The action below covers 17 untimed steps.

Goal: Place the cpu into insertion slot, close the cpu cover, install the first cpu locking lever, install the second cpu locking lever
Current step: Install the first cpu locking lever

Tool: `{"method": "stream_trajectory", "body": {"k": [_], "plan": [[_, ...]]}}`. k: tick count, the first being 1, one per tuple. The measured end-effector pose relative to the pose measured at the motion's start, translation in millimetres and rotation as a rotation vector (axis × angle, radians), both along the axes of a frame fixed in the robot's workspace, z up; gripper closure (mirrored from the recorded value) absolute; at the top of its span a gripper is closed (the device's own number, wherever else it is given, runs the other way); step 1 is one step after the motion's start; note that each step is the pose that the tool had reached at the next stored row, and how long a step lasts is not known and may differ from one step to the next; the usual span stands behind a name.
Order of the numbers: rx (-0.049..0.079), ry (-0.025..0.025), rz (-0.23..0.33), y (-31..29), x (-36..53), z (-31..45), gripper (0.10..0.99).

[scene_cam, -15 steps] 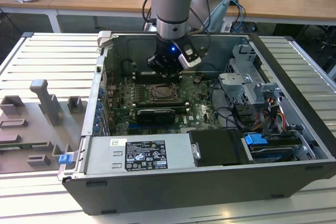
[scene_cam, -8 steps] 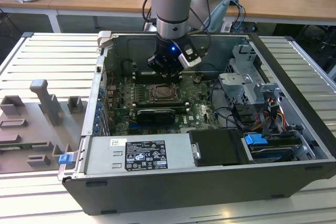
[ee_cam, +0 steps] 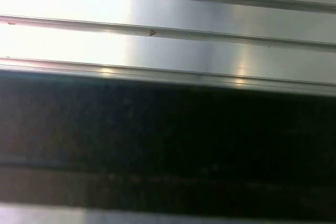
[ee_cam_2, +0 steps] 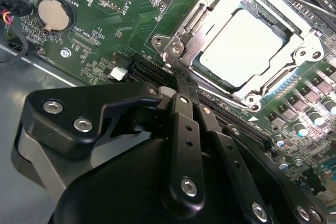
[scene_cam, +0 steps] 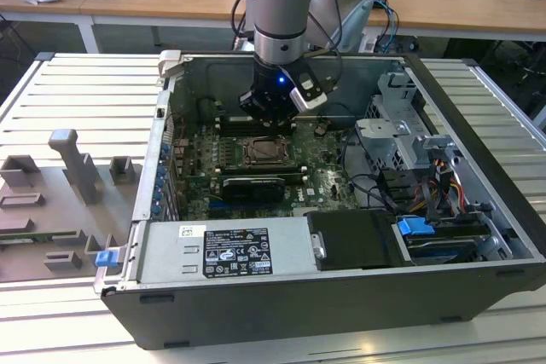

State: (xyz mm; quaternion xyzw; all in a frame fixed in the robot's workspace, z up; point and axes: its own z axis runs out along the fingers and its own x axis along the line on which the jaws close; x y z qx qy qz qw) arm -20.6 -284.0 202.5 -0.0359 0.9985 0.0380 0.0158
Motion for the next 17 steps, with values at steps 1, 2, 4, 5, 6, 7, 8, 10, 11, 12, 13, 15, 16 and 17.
{"method": "stream_trajectory", "body": {"k": [1,2,4,5,6,7,8,10,11,12,13,15,16,17], "plan": [[0.000,-0.0001,0.000,0.0,0.0,-0.1,0.980],[0.000,0.0000,0.000,0.0,0.0,-0.1,0.980],[0.000,0.0000,0.000,0.0,0.0,-0.1,0.980],[0.000,0.0000,0.000,0.0,0.0,0.1,0.980],[0.000,0.0000,0.000,0.0,0.0,0.5,0.980],[0.000,0.0000,0.000,0.0,0.0,1.0,0.980],[0.000,-0.0001,0.000,0.0,0.0,1.9,0.980],[0.000,-0.0002,0.000,0.1,0.0,2.9,0.980],[-0.001,-0.0003,0.000,0.1,0.1,2.9,0.980],[-0.003,-0.0001,0.000,0.0,0.0,2.9,0.980],[-0.005,0.0000,0.000,0.0,0.0,2.7,0.980],[-0.010,0.0001,0.000,0.0,0.0,2.2,0.980],[-0.012,0.0001,0.000,0.0,0.0,1.9,0.980],[-0.013,0.0000,0.000,0.0,0.0,1.7,0.980]]}}
